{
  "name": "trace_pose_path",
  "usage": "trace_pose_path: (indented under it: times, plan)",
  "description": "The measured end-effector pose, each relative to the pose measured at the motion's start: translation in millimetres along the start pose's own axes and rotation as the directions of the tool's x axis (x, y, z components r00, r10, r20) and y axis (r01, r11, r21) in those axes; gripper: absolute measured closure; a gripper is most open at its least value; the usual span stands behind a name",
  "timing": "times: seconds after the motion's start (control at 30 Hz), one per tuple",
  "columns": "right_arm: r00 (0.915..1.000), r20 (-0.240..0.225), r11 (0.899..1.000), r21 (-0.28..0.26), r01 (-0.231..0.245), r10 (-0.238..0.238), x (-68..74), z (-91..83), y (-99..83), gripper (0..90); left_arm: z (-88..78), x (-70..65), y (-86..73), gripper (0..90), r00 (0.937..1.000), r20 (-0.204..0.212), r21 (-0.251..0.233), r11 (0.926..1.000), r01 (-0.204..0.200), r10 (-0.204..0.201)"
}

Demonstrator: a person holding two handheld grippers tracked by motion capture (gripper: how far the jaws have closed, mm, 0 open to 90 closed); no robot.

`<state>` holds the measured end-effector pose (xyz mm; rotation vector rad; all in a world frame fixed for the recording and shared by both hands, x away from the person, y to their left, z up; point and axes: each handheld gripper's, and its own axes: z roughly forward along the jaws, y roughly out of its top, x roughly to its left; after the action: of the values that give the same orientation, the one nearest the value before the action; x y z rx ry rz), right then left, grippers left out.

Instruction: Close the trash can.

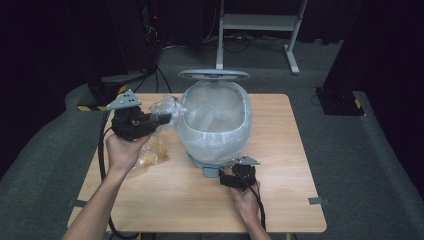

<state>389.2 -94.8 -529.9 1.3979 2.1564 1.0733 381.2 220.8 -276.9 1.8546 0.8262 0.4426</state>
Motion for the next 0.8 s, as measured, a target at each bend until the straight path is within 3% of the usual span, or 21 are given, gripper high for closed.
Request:
trace_pose_path:
  times: [0.6,0.8]
  plan:
    - [1.0000,0.000,1.000,0.000,0.000,0.000,0.1,0.0,0.0,16.6,33.9,-10.8,28.1,83.1,0.9984,0.056,0.027,0.9996,-0.010,0.008]
    - [1.0000,0.000,1.000,-0.001,0.000,0.000,0.1,0.0,0.0,16.6,49.0,-21.2,37.9,83.1,0.9966,0.075,0.036,0.9986,-0.038,0.035]
